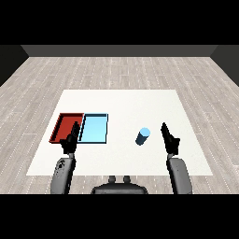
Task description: Pick the blue can and put it in the blue box
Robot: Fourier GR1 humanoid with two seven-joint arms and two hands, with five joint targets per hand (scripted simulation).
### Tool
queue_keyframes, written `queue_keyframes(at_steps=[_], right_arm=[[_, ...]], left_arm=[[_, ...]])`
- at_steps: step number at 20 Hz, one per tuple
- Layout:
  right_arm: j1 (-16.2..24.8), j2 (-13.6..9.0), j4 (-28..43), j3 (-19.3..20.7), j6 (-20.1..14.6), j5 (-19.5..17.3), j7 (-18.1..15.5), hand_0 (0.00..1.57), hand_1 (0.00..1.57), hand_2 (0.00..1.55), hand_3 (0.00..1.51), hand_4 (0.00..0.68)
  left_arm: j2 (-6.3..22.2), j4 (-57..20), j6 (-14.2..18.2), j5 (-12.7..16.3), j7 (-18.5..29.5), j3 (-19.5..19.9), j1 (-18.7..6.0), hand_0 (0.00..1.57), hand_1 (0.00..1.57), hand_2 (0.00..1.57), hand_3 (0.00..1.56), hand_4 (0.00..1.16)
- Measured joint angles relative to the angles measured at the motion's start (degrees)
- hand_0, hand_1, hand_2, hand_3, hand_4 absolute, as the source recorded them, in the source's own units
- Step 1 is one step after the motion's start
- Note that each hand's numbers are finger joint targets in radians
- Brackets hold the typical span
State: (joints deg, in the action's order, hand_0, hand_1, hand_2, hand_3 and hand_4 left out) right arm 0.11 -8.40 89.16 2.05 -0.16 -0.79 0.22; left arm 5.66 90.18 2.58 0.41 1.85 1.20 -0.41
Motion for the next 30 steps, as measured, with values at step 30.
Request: queue_keyframes(at_steps=[30], right_arm=[[-2.6, 5.5, -3.3, 1.1, 7.0, 7.7, -13.5, 0.0, 0.0, 0.0, 0.0, 0.0]], left_arm=[[-1.8, 0.8, -8.3, 5.1, 16.3, 2.2, -0.3, 0.0, 0.0, 0.0, 0.0, 0.0]])
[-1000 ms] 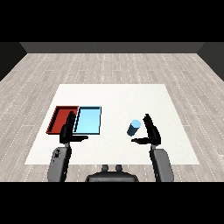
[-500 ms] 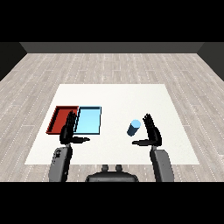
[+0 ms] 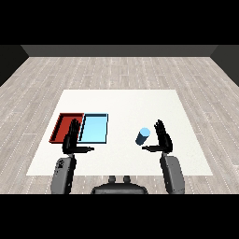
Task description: Pick the blue can and put it in the blue box
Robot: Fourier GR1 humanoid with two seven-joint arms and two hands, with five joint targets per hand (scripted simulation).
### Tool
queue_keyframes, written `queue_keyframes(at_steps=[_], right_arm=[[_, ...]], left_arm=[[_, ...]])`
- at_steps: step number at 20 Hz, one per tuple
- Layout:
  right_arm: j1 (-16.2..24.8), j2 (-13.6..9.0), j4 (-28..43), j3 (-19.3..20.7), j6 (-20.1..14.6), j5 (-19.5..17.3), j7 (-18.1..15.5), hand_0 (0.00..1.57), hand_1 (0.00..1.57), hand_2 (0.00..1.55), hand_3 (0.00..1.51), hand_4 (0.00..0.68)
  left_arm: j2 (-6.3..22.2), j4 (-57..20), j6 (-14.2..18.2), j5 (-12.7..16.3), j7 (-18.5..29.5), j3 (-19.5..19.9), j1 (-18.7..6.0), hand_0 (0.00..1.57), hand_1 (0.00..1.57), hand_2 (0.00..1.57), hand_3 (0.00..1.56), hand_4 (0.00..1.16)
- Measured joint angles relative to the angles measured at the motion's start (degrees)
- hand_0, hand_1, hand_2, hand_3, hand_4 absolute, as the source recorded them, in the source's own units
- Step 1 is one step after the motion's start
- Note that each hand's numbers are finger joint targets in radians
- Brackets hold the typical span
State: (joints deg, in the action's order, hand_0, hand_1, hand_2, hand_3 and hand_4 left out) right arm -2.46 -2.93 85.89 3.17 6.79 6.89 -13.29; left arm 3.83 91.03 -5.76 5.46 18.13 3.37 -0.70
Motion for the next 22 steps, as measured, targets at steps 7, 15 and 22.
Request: queue_keyframes(at_steps=[7, 15, 22], right_arm=[[-4.1, 0.3, -6.8, 1.5, -1.3, 0.2, -1.0, 0.0, 0.0, 0.0, 0.0, 0.0], [-8.4, 0.4, -15.5, 2.6, -1.3, 1.2, -3.0, 0.0, 0.0, 0.0, 0.0, 0.0], [-12.0, 0.7, -22.4, 3.4, -0.6, 2.8, -4.4, 0.0, 0.0, 0.0, 0.0, 0.0]], left_arm=[[-0.3, 0.8, -0.8, 0.5, 0.0, 0.0, 1.2, 0.0, 0.0, 0.0, 0.0, 0.0], [-0.2, 0.8, -1.8, 2.3, -0.7, 1.1, 1.1, 0.0, 0.0, 0.0, 0.0, 0.0], [1.0, -1.4, -2.5, 2.9, -0.6, 2.5, -1.0, 0.0, 0.0, 0.0, 0.0, 0.0]])
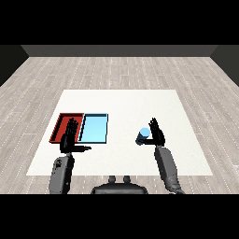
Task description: Pick the blue can and put it in the blue box
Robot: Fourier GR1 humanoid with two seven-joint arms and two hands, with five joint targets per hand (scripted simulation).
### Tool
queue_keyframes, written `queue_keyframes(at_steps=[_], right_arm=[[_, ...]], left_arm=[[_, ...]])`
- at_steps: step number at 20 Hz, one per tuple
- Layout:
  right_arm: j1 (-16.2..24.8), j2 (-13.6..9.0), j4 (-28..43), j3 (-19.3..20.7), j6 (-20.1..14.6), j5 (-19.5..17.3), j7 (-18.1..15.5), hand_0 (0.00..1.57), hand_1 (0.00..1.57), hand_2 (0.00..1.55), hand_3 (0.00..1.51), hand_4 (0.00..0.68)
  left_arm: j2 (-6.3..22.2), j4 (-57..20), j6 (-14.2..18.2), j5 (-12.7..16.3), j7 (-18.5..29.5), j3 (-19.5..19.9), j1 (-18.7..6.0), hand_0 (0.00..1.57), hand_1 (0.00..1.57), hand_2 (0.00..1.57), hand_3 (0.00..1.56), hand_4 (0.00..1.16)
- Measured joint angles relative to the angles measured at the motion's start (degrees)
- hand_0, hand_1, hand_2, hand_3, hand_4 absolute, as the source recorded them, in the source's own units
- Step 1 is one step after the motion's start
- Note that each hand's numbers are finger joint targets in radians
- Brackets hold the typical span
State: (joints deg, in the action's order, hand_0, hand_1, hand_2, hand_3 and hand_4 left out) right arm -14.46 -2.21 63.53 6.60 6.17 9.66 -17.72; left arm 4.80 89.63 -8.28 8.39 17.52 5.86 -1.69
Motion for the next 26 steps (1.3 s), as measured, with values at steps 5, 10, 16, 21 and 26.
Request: queue_keyframes(at_steps=[5, 10, 16, 21, 26], right_arm=[[-2.8, 1.1, -5.3, -1.7, -2.7, 1.4, -1.7, 0.0, 0.0, 0.0, 0.0, 0.0], [-5.2, 0.9, -10.6, -0.8, -2.0, 1.9, -3.9, 0.0, 0.0, 0.0, 0.0, 0.0], [-5.2, 1.3, -10.7, -1.4, -6.5, 1.6, -4.4, 1.52, 1.52, 1.5, 1.46, 0.599], [-4.9, 1.9, -7.8, -3.6, -13.1, 0.6, -3.1, 1.54, 1.54, 1.5, 1.46, 0.596], [-5.1, 1.1, -5.3, -5.3, -14.5, -1.9, 0.5, 1.5, 1.5, 1.47, 1.43, 0.596]], left_arm=[[-0.4, 1.3, 0.6, -0.3, -0.9, -0.4, -0.1, 0.0, 0.0, 0.0, 0.0, 0.0], [-0.7, 3.2, 0.7, -0.3, -1.3, -0.8, 2.0, 0.0, 0.0, 0.0, 0.0, 0.0], [0.2, 2.6, -0.1, 0.7, -2.1, 0.4, 0.7, 0.0, 0.0, 0.0, 0.0, 0.0], [-0.9, 2.9, 0.6, 0.1, -1.8, -0.5, 0.9, 0.0, 0.0, 0.0, 0.0, 0.0], [-0.7, 2.0, 0.6, -0.4, -0.8, -0.3, 0.8, 0.0, 0.0, 0.0, 0.0, 0.0]])
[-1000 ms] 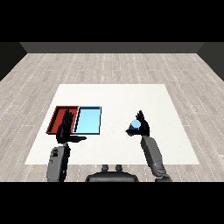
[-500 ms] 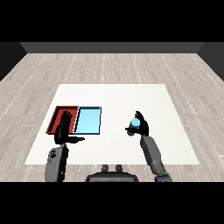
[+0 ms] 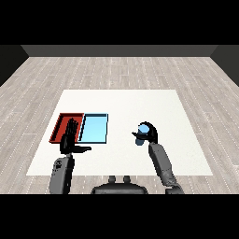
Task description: Pick the blue can and put it in the blue box
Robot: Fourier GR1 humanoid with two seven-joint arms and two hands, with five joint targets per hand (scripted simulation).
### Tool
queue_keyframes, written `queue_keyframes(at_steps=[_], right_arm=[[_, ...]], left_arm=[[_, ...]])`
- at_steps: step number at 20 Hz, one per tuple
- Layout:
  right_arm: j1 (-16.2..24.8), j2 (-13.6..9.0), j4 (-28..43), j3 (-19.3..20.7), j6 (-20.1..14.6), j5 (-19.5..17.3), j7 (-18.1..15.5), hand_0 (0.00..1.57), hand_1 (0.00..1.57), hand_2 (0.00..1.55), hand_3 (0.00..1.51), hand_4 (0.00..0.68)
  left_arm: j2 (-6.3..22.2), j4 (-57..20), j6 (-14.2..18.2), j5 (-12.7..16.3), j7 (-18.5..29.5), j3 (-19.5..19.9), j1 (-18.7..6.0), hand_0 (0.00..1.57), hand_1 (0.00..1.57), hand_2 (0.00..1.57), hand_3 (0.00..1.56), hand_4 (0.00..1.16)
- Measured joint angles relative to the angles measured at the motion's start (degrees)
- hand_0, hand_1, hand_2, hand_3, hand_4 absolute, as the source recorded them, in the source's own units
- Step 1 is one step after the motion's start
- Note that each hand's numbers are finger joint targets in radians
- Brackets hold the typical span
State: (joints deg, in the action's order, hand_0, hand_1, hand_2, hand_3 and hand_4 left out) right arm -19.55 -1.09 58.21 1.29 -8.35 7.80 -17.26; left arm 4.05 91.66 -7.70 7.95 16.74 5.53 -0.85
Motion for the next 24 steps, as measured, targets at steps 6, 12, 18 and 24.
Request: queue_keyframes(at_steps=[6, 12, 18, 24], right_arm=[[0.1, 0.2, 5.8, -3.5, -1.4, -2.0, 3.0, 1.48, 1.48, 1.48, 1.44, 0.637], [-2.5, 0.7, 12.5, -7.9, -3.6, -3.0, 5.4, 1.43, 1.43, 1.45, 1.43, 0.631], [-3.8, 0.9, 16.1, -9.4, -3.4, -3.8, 6.4, 1.47, 1.47, 1.45, 1.43, 0.635], [-2.2, 0.8, 18.9, -9.5, -2.4, -4.2, 6.7, 1.5, 1.5, 1.47, 1.44, 0.636]], left_arm=[[-0.7, 0.2, 1.1, -2.1, -1.1, -1.8, -0.4, 0.0, 0.0, 0.0, 0.0, 0.0], [-1.3, 0.2, 0.8, -2.6, -1.7, -3.3, -0.5, 0.0, 0.0, 0.0, 0.0, 0.0], [-3.0, 0.0, -0.1, -1.0, -4.9, -5.4, -1.1, 0.0, 0.0, 0.0, 0.0, 0.0], [-3.6, -1.2, 1.4, 0.5, -6.2, -8.9, -2.3, 0.0, 0.0, 0.0, 0.0, 0.0]])
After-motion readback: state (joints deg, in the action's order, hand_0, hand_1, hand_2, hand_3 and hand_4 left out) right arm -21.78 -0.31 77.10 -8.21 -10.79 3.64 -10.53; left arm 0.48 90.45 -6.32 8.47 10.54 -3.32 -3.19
